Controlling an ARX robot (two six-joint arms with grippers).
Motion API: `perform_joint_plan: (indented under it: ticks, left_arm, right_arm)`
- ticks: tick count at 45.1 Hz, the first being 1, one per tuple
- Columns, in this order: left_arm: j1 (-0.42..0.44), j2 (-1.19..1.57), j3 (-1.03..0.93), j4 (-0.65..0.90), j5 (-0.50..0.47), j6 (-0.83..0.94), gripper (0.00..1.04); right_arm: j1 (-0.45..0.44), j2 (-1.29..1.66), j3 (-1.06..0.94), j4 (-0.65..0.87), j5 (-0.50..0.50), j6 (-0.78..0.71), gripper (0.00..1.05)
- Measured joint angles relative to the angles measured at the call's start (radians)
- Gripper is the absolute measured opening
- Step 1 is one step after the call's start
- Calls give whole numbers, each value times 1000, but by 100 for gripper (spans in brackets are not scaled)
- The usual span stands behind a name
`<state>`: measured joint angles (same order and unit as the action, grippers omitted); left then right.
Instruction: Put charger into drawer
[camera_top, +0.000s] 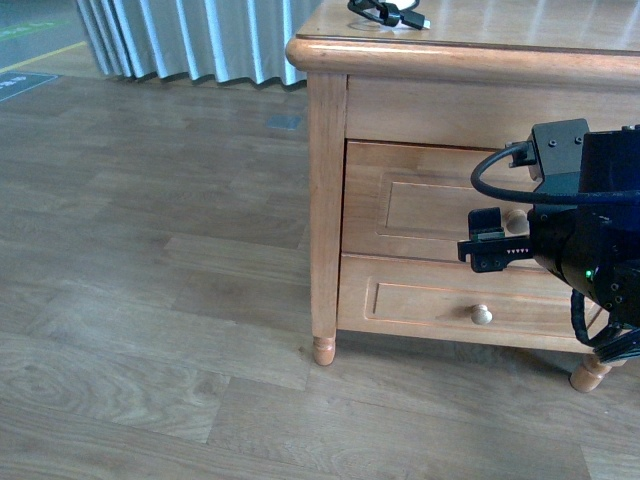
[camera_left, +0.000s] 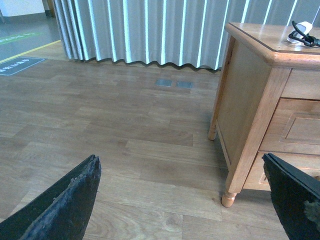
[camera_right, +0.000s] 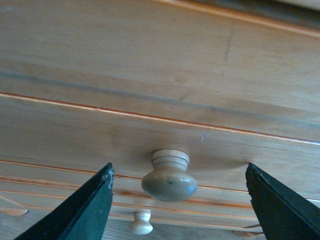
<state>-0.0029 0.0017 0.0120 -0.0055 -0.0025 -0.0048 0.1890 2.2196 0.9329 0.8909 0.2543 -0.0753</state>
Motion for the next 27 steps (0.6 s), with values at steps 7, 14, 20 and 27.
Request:
perform_joint_plan:
  ticks: [7,14,20,27]
  left_arm:
    - [0,0,0,0,0,0,99]
    - [0,0,0,0,0,0,99]
    - [0,0,0,0,0,0,99]
    - [0,0,0,0,0,0,99]
  right_arm:
    - [7,0,4,-3,1,2,53]
    - [9,0,7,-3,1,0,27]
    - [11,0,7,-5,4,0,24]
    - [11,0,7,-5,3,-2,24]
